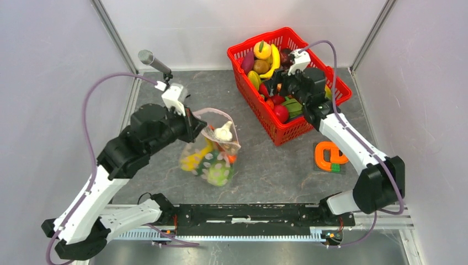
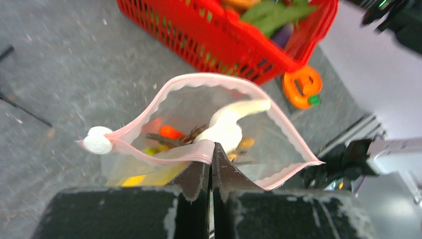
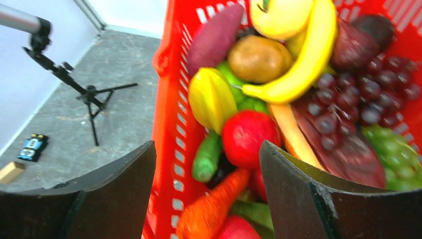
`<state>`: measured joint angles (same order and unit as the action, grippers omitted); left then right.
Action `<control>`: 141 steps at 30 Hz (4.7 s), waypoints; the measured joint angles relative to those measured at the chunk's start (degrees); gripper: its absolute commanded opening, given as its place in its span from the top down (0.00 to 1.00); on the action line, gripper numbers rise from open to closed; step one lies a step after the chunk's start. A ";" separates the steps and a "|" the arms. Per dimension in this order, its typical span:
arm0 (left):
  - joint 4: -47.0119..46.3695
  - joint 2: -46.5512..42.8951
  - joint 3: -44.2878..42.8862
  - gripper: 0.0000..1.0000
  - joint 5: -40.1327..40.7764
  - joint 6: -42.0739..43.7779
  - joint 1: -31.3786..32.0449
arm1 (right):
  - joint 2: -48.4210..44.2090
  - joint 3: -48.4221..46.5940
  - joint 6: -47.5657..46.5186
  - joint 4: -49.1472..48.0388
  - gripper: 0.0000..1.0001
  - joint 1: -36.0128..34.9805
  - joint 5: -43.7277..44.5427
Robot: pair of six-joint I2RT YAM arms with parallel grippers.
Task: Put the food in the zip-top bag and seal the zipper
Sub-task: Adjust the zipper food storage bag at the center of the board, then pick up the fake food from the bin, then place the fake food in the zipper food storage bag.
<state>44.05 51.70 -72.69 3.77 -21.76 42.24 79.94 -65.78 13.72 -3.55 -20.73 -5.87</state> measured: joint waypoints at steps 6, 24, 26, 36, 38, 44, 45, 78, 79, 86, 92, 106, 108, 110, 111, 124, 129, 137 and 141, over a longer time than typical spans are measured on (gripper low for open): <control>-4.13 4.24 -3.04 0.98 -3.17 -0.07 -0.11 | 8.90 -8.52 3.21 -2.80 0.19 -0.22 -3.17; -6.58 7.72 2.01 0.98 -11.43 -0.04 -0.11 | 39.74 -42.62 5.95 5.99 0.27 -0.55 -4.59; -6.73 7.72 2.01 0.98 -11.43 -0.04 -0.11 | 40.17 -42.03 5.99 6.29 0.27 -0.55 -4.74; -7.04 7.93 2.03 0.98 -11.50 -0.11 -0.11 | 43.87 -44.81 6.21 5.55 0.37 -0.46 -9.27; -7.15 7.93 2.03 0.98 -11.52 -0.13 -0.11 | 45.94 -47.34 6.64 5.33 0.54 -0.31 -9.77; -7.65 7.34 2.71 0.97 -11.41 -0.26 -0.11 | 41.99 -37.24 9.25 -3.06 0.72 0.00 -9.92; -7.67 7.13 2.82 0.97 -11.41 -0.28 -0.11 | 40.61 -35.41 9.20 -3.61 0.73 0.00 -9.64; -9.92 4.37 5.64 0.97 -7.48 -1.57 -0.11 | -17.42 20.74 5.18 -29.11 0.78 -20.26 -16.90; -9.90 4.37 5.64 0.96 -7.23 -1.60 -0.11 | -17.11 20.74 4.57 -28.00 0.78 -21.27 -16.13; -9.44 3.80 5.64 0.96 -5.70 -1.75 -0.11 | -13.73 20.70 2.86 -20.74 0.77 -24.72 -13.33; -7.17 3.10 5.64 0.96 -2.34 -1.75 -0.11 | -10.86 18.67 1.99 -13.42 0.75 -28.57 -12.44; -4.72 3.02 4.92 0.96 -1.88 -1.73 -0.11 | 1.38 1.90 0.46 2.93 0.58 -32.41 -10.23; -4.44 2.86 4.90 0.96 -2.34 -1.73 -0.11 | 2.54 1.14 0.33 3.41 0.52 -32.41 -10.14; -3.89 2.60 4.83 0.96 -2.32 -1.73 -0.11 | 3.52 0.72 0.31 3.41 0.41 -32.41 -10.14; -3.65 2.36 4.83 0.96 -2.27 -1.73 -0.11 | 3.87 0.68 0.26 3.23 0.39 -32.41 -10.16; -3.39 -0.55 4.83 0.96 1.14 -1.73 -0.11 | 4.02 1.14 0.07 -0.63 0.51 -32.41 -13.88; -3.48 -0.52 5.22 0.96 2.49 -1.73 -0.11 | 2.75 2.29 -1.05 -0.26 0.86 -32.39 -15.69; -3.48 0.11 5.60 0.96 3.69 -1.73 -0.11 | 1.44 2.93 -1.57 -0.66 0.90 -32.17 -21.62; -3.72 0.09 5.66 0.96 3.72 -1.73 -0.11 | -0.13 5.05 -0.13 -4.00 0.92 -32.15 -15.19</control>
<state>40.34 51.79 -67.02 7.49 -23.49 42.13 79.81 -60.73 13.58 -7.55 -52.88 -21.06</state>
